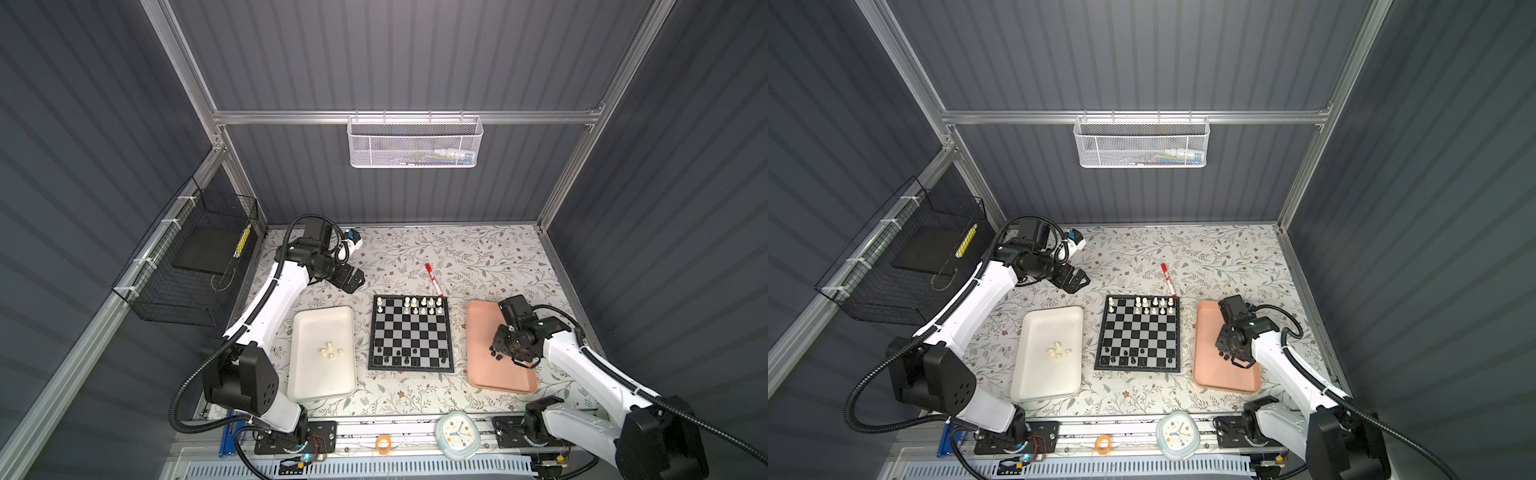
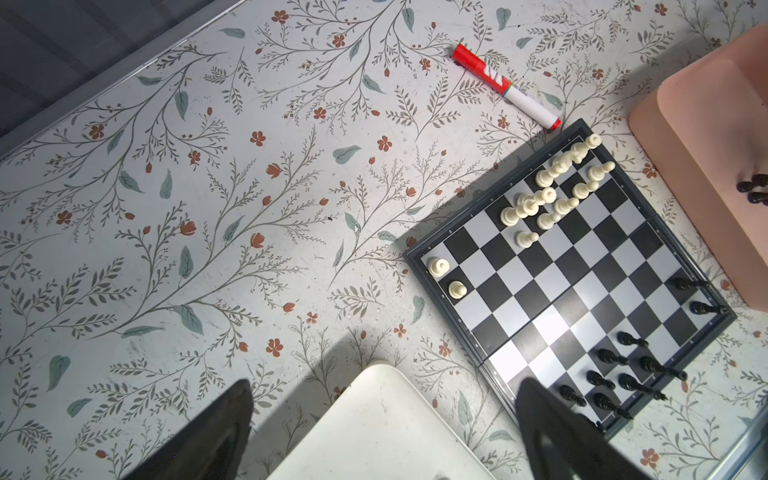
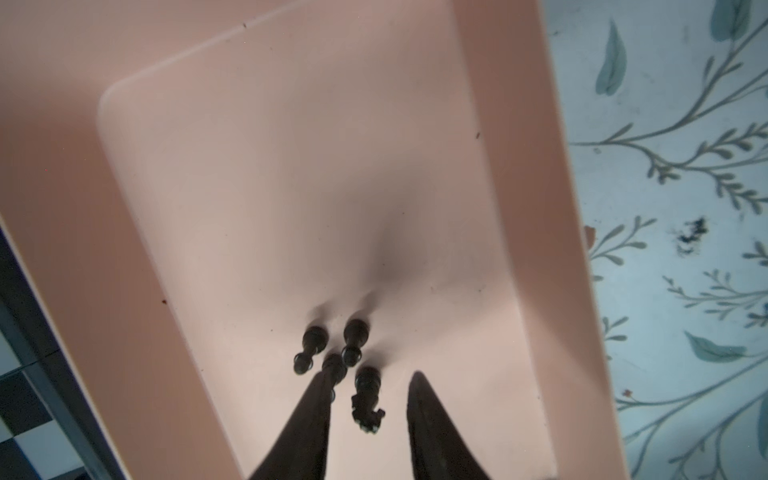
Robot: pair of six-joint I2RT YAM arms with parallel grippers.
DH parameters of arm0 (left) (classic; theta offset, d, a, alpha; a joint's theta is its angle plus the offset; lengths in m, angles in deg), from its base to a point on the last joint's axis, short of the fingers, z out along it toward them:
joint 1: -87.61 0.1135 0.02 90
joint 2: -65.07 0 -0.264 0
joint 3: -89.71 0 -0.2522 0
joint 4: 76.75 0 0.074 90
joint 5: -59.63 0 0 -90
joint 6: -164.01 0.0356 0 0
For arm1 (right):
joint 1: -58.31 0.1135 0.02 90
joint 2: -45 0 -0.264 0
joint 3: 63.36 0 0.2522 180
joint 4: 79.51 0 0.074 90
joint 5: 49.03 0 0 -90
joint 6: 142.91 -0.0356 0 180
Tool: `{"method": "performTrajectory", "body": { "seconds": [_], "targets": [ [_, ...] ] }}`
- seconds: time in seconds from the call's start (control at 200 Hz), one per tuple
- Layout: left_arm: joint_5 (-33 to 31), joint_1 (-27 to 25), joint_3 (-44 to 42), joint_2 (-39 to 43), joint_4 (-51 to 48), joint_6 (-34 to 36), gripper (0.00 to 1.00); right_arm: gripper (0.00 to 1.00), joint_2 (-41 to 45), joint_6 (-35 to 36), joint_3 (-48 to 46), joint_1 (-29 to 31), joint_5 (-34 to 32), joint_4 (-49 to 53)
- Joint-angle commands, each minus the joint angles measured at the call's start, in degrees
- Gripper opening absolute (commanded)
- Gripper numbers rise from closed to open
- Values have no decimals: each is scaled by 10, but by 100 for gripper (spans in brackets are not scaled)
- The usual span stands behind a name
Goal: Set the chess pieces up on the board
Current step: 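Lower the right gripper onto the black pieces in the pink tray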
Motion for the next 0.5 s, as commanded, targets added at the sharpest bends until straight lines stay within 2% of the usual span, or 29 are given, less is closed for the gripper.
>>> {"method": "performTrajectory", "body": {
  "seconds": [0.0,0.495],
  "targets": [
    [12,-4,-8,-7,-11,-1,100,33,-4,7,10,3,0,-3],
    [14,-5,-8,-9,-11,-2,100,31,-40,13,9,1,1,-25]
  ]
}}
